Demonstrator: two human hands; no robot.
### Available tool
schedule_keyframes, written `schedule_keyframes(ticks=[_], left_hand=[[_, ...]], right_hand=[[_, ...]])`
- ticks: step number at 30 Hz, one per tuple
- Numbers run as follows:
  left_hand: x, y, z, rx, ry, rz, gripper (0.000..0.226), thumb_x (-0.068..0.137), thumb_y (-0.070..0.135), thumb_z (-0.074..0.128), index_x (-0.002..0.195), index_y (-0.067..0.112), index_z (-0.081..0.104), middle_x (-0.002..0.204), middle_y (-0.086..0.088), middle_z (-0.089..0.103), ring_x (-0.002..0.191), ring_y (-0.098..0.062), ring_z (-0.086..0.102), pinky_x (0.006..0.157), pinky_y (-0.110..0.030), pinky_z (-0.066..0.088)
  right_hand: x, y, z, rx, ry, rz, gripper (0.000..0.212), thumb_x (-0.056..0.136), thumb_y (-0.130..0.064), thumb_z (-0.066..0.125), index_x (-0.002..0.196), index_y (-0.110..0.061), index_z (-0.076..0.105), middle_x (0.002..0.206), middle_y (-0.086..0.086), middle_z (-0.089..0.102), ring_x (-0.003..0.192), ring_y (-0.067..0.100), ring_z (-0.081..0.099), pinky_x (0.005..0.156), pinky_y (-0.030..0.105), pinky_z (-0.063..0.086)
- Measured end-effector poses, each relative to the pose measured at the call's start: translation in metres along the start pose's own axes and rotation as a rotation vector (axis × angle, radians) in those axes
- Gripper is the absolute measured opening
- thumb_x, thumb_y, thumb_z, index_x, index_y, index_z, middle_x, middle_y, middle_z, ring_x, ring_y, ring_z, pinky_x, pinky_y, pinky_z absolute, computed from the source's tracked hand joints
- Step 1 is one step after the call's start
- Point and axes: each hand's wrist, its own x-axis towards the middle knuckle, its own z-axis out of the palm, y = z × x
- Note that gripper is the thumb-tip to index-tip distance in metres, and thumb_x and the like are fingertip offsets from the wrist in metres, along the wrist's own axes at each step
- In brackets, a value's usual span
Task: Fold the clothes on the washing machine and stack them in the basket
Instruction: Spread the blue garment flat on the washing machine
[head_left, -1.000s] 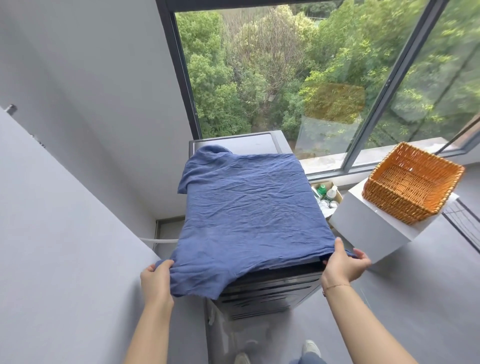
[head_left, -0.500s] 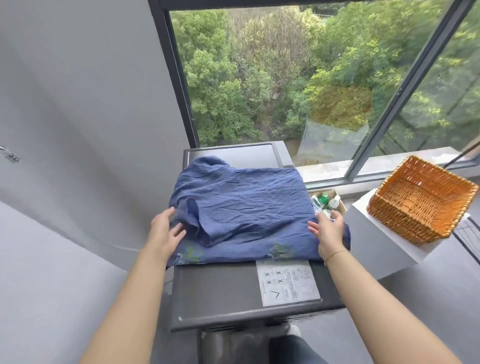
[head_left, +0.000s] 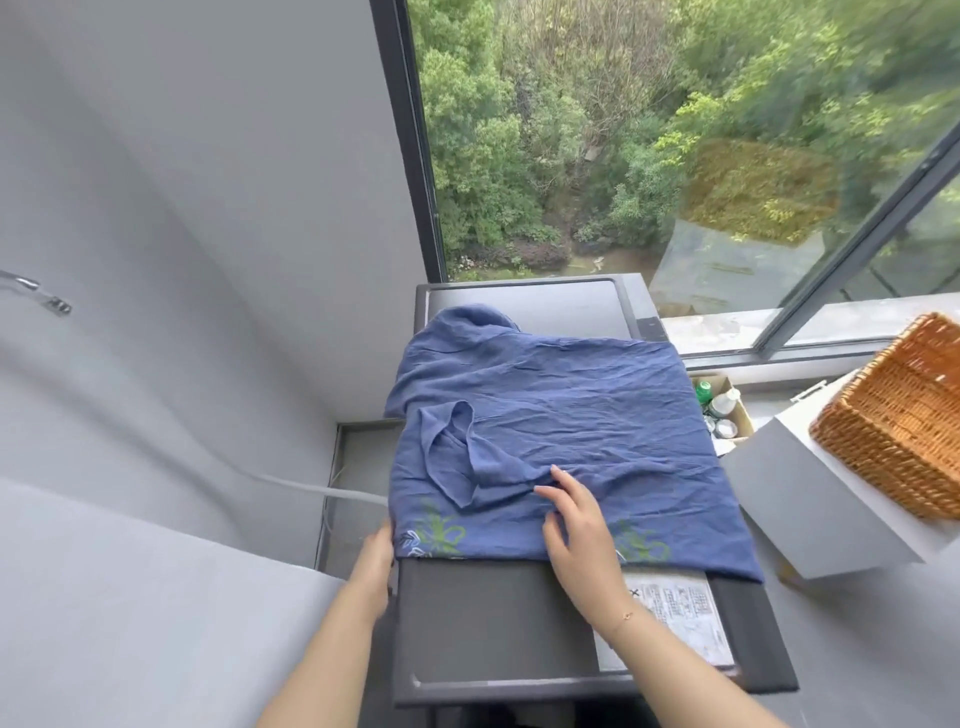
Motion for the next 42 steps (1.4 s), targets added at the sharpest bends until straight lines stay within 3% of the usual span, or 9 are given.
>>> schedule_keyframes(ticks=[6,12,17,23,26,30,35,39,42], left_hand=[[0.027,-0.013,-0.010,-0.052,-0.057,-0.020,0.046,0.092,0.048,0.055,0.111,0.008,0.069,0.105,-0.015,0.072,0.101,-0.033,0.067,0.098,-0.053,0.048],[-0.003,-0.002,-0.013,-0.458,0.198,0.270,0.021,0.103,0.026,0.043,0.100,0.008,0.052,0.100,-0.013,0.061,0.085,-0.023,0.058,0.057,-0.025,0.054],[-0.034,0.028,-0.008,-0.684,0.247,0.294,0.019,0.102,0.024,0.045,0.085,0.019,0.050,0.091,-0.002,0.058,0.076,-0.010,0.056,0.054,-0.015,0.051],[-0.036,0.032,-0.010,-0.071,0.674,0.412,0.013,0.094,0.005,0.048,0.102,-0.002,0.054,0.103,-0.025,0.057,0.095,-0.035,0.054,0.082,-0.037,0.041],[-0.043,0.038,0.002,0.348,0.697,0.325,0.045,0.083,-0.003,0.051,0.126,0.009,0.055,0.131,-0.028,0.045,0.121,-0.042,0.041,0.100,-0.045,0.032],[-0.051,0.052,0.036,0.562,0.545,0.613,0.044,0.083,0.007,0.062,0.126,0.012,0.055,0.132,-0.021,0.049,0.122,-0.039,0.043,0.099,-0.049,0.034],[-0.028,0.056,0.047,0.357,0.218,0.502,0.064,0.091,0.050,0.051,0.137,0.005,0.043,0.135,-0.012,0.053,0.123,-0.030,0.050,0.106,-0.043,0.038],[-0.026,0.039,0.036,0.368,0.335,0.530,0.062,0.090,0.059,0.040,0.115,0.005,0.057,0.113,-0.012,0.061,0.112,-0.034,0.054,0.097,-0.044,0.040],[-0.040,0.033,0.026,0.364,0.442,0.671,0.038,0.098,0.033,0.048,0.088,-0.003,0.056,0.095,-0.024,0.057,0.095,-0.040,0.054,0.080,-0.041,0.037]], right_hand=[[-0.007,-0.010,0.038,-0.118,-0.022,-0.140,0.038,0.089,-0.009,0.049,0.125,-0.012,0.061,0.149,0.000,0.040,0.139,0.014,0.034,0.115,0.027,0.025],[-0.006,0.010,0.031,-0.567,-0.053,-0.094,0.052,0.096,-0.039,0.032,0.145,-0.025,0.041,0.156,0.006,0.029,0.145,0.019,0.021,0.117,0.041,0.015],[-0.002,0.030,0.007,-0.661,-0.073,-0.018,0.054,0.099,-0.042,0.020,0.149,-0.024,0.035,0.157,0.003,0.028,0.145,0.018,0.020,0.117,0.041,0.014],[0.001,0.056,-0.033,-0.614,-0.022,0.128,0.056,0.097,-0.038,0.022,0.150,-0.020,0.032,0.158,0.002,0.021,0.146,0.015,0.014,0.116,0.035,0.001],[0.002,0.067,-0.060,-0.509,0.106,0.184,0.059,0.096,-0.040,0.019,0.151,-0.018,0.026,0.160,0.003,0.015,0.148,0.018,0.011,0.117,0.033,-0.003],[0.013,0.086,-0.087,-0.357,0.335,0.316,0.047,0.092,-0.027,0.043,0.134,-0.011,0.053,0.150,0.012,0.039,0.137,0.032,0.034,0.114,0.045,0.021],[0.033,0.113,-0.110,-0.284,0.343,0.343,0.013,0.089,-0.015,0.065,0.101,-0.013,0.071,0.129,0.010,0.059,0.123,0.032,0.046,0.104,0.043,0.032],[0.049,0.109,-0.116,-0.261,0.444,0.207,0.016,0.091,-0.024,0.056,0.084,-0.015,0.066,0.098,0.001,0.067,0.100,0.024,0.056,0.093,0.033,0.031],[0.062,0.099,-0.114,-0.230,0.502,0.147,0.031,0.093,-0.031,0.038,0.085,-0.011,0.060,0.084,0.003,0.063,0.082,0.026,0.053,0.088,0.034,0.031]])
